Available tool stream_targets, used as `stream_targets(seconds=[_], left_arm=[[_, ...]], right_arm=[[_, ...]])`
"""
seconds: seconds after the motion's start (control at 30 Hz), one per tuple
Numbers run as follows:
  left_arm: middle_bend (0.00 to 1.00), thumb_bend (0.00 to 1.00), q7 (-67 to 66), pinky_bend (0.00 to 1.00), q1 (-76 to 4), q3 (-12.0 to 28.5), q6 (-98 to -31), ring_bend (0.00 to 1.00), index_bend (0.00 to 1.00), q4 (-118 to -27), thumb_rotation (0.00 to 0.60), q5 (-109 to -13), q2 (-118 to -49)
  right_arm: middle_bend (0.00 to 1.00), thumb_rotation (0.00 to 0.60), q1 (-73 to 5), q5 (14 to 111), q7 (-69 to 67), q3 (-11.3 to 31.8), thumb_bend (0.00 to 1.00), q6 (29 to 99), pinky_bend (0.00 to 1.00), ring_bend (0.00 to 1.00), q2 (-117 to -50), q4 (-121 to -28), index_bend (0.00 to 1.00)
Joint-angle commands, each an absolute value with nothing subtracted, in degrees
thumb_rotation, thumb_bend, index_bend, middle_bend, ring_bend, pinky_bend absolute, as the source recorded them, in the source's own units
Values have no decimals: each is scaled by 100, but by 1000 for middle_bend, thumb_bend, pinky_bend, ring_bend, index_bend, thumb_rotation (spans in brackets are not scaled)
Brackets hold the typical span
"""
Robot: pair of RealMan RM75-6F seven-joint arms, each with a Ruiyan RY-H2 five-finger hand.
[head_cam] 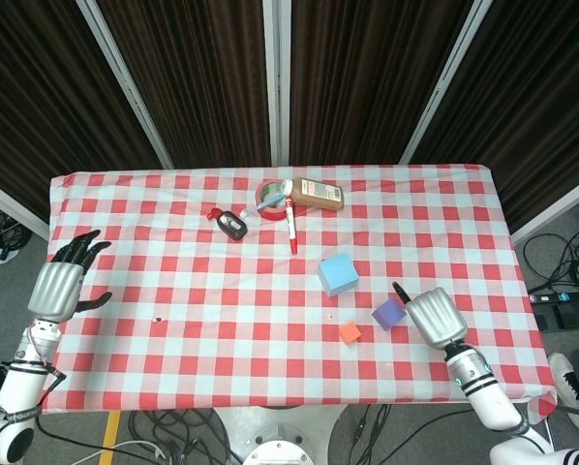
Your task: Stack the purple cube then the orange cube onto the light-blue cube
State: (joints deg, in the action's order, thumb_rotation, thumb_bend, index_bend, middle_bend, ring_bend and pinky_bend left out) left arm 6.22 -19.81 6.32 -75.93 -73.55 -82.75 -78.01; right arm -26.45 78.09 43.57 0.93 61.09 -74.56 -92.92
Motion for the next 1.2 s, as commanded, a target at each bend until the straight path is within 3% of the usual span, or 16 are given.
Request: stream_targets(seconds=[0.03, 0.37, 0.77, 1.2], left_arm=[[203, 210, 618, 229, -1980, 635, -7594, 132, 257, -7350, 600, -8270, -7801], [203, 210, 636, 229, -1974, 652, -7559, 131, 256, -7308, 600, -8214, -7801], [203, 210, 655, 229, -1972, 659, -7548, 132, 257, -7290, 600, -8199, -7807], [203, 210, 657, 229, -1964, 652, -7531, 132, 256, -7272, 600, -8187, -7814]], right_arm=[[986, 600, -2888, 7661, 4575, 5, 32, 5707, 904, 959, -7287, -9377, 143], [1000, 600, -3129, 7528, 4545, 1, 55, 5400, 906, 968, -7449, -9225, 150], [1000, 600, -3112, 7863, 3527, 24, 71, 5611, 934, 1000, -7840, -8720, 317], [1000, 600, -3202, 7873, 3176, 62, 74, 5515, 937, 1000, -8092, -8283, 332]])
